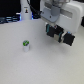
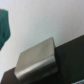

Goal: Open the kcup holder, insert the kcup into the holder, and close the kcup holder

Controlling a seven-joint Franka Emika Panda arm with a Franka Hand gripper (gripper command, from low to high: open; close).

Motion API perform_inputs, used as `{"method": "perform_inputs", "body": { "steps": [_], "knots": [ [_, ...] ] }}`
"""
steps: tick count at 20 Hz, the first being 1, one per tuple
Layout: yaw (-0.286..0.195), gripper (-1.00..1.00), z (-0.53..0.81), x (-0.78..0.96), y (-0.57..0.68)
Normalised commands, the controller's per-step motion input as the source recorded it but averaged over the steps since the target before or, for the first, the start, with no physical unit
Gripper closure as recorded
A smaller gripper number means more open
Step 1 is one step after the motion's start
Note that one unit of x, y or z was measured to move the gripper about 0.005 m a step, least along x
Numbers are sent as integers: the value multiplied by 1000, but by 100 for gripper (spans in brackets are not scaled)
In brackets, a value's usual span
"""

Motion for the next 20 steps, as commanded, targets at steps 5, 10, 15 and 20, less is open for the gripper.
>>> {"method": "perform_inputs", "body": {
  "steps": [5,10,15,20],
  "knots": [
    [-236,-100,114,-271,-443],
    [-231,-100,59,-277,-458],
    [-231,-100,1,-345,-450],
    [-231,-100,-49,-400,-441]
  ]
}}
